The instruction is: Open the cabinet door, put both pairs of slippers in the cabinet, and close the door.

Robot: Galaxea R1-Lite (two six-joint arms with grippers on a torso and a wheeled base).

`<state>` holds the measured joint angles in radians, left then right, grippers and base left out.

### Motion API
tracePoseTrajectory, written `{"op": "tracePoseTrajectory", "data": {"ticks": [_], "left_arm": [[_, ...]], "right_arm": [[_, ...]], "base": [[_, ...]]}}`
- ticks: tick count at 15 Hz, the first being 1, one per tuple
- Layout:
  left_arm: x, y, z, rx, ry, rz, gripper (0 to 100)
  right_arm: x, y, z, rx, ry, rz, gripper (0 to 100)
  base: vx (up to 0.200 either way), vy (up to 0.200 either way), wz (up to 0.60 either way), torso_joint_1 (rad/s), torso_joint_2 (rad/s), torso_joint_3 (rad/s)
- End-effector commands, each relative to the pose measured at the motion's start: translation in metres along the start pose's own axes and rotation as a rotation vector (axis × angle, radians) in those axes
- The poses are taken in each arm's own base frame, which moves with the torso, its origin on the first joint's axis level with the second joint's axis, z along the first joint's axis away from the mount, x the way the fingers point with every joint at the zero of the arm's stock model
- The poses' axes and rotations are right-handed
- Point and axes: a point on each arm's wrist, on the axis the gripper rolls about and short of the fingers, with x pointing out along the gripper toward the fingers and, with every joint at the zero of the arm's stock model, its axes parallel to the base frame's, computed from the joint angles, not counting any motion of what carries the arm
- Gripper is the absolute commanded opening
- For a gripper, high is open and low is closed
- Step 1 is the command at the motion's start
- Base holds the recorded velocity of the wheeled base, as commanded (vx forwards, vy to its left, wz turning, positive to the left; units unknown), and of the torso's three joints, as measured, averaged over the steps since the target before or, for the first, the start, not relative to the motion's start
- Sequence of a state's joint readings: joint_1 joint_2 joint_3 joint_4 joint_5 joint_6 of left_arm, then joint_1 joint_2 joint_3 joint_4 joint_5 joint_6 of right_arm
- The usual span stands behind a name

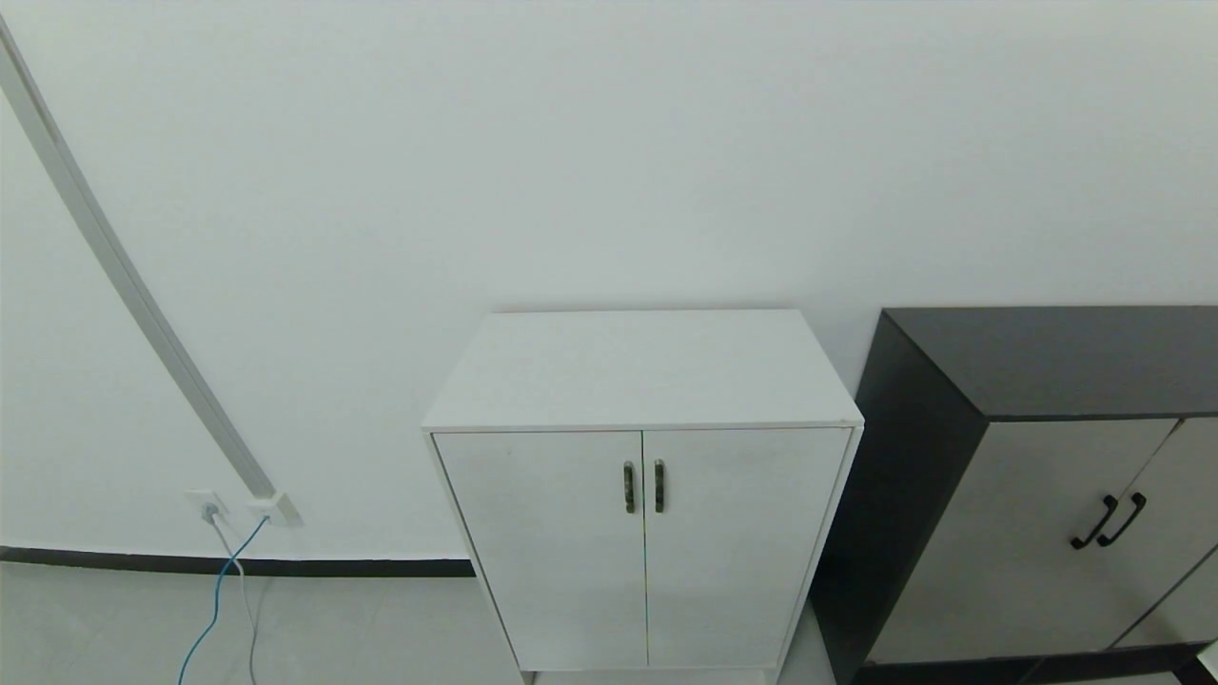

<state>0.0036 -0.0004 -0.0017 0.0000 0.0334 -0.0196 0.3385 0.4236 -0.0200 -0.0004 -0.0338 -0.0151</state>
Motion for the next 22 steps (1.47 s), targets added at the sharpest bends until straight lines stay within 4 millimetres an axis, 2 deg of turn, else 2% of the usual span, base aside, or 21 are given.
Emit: {"op": "tracePoseTrajectory", "data": {"ticks": [1, 5, 12, 19, 22], "left_arm": [[0.0, 0.0, 0.0, 0.001, 0.001, 0.0, 0], [0.0, 0.0, 0.0, -0.002, 0.001, 0.0, 0], [0.0, 0.0, 0.0, -0.002, 0.001, 0.0, 0], [0.0, 0.0, 0.0, -0.002, 0.001, 0.0, 0], [0.0, 0.0, 0.0, -0.002, 0.001, 0.0, 0]], "right_arm": [[-0.001, 0.0, -0.007, -0.014, -0.01, 0.024, 0], [-0.003, 0.0, -0.007, -0.004, -0.035, 0.009, 0], [-0.016, 0.003, -0.013, 0.098, -0.211, -0.307, 0], [-0.027, 0.007, -0.02, 0.084, -0.391, -0.33, 0], [-0.027, 0.007, -0.02, 0.153, -0.406, -0.316, 0]], "base": [[0.0, 0.0, 0.0, 0.0, 0.0, 0.0], [0.0, 0.0, 0.0, 0.0, 0.0, 0.0], [0.0, 0.0, 0.0, 0.0, 0.0, 0.0], [0.0, 0.0, 0.0, 0.0, 0.0, 0.0], [0.0, 0.0, 0.0, 0.0, 0.0, 0.0]]}}
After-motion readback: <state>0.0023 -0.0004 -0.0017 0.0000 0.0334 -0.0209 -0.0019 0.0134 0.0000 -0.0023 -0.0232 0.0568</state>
